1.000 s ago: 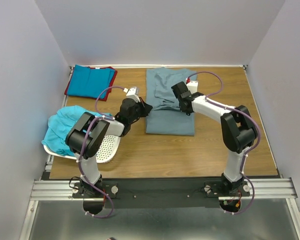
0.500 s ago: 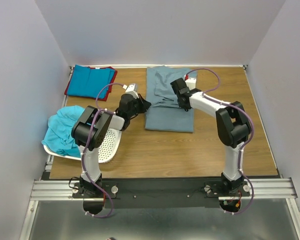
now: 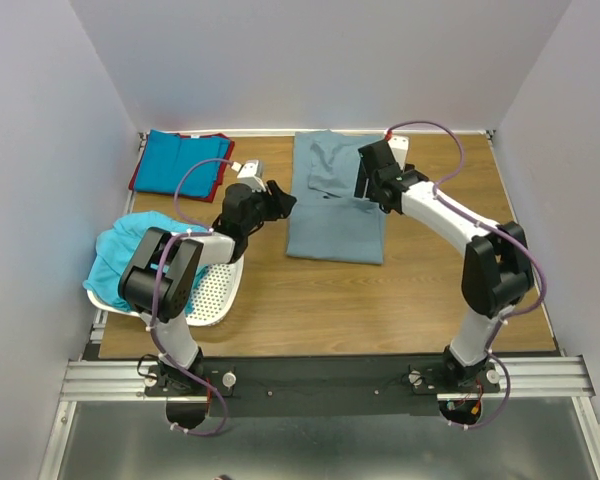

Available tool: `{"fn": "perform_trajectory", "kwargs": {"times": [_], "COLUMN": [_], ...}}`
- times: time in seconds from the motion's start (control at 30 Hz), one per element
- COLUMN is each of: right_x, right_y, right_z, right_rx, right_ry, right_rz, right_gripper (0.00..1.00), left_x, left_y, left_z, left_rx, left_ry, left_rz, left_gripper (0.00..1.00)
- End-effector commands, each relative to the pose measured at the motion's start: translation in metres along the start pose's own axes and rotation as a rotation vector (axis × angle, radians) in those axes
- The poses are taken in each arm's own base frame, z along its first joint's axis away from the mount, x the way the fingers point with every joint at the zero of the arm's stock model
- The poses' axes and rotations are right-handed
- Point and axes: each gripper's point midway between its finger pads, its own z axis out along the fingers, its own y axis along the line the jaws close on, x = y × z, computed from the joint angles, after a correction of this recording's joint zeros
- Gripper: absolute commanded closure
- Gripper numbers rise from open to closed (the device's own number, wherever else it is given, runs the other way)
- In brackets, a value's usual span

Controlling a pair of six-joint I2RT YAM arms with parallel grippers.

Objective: Fold and stack the t-shirts
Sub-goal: Fold the tshirt

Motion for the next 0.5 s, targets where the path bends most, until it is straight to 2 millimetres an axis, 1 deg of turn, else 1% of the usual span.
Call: {"fn": "perform_trajectory", "kwargs": {"times": [0.0,0.03,0.07,0.13,0.17,0.23,0.27,0.33,0.37,0.47], "right_x": [0.022,0.027,0.039,0.050,0.061,0.071,0.080,0.088,0.097,0.111], "right_y": [0.000,0.000,-0.002,-0.003,-0.003,-0.005,-0.007,-0.009,-0.010,-0.012], "right_z": [-0.014,-0.016,-0.019,-0.023,-0.026,-0.029,-0.031,-0.033,-0.034,-0.036], "right_rx": [-0.077,-0.088,-0.109,-0.127,-0.154,-0.170,-0.178,-0.186,-0.197,-0.206], "right_ry": [0.058,0.069,0.095,0.119,0.143,0.161,0.177,0.193,0.212,0.240], "right_rz": [0.007,0.014,0.013,0.022,0.022,0.031,0.035,0.041,0.042,0.051], "right_gripper": [0.12,0.12,0.12,0.12,0.13,0.16,0.19,0.22,0.25,0.29], "left_x": [0.015,0.016,0.024,0.029,0.036,0.038,0.044,0.049,0.055,0.062], "left_y": [0.000,0.000,0.002,0.004,0.008,0.008,0.009,0.008,0.008,0.006], "left_z": [-0.015,-0.019,-0.023,-0.029,-0.033,-0.038,-0.040,-0.043,-0.045,-0.049], "left_rx": [0.019,0.019,0.016,0.009,-0.002,-0.002,-0.004,0.004,0.009,0.013], "left_ry": [0.041,0.044,0.063,0.073,0.091,0.095,0.110,0.127,0.140,0.158], "left_rz": [0.071,0.077,0.078,0.081,0.079,0.086,0.086,0.085,0.083,0.078], "left_gripper": [0.41,0.41,0.42,0.42,0.43,0.43,0.43,0.43,0.44,0.44]}}
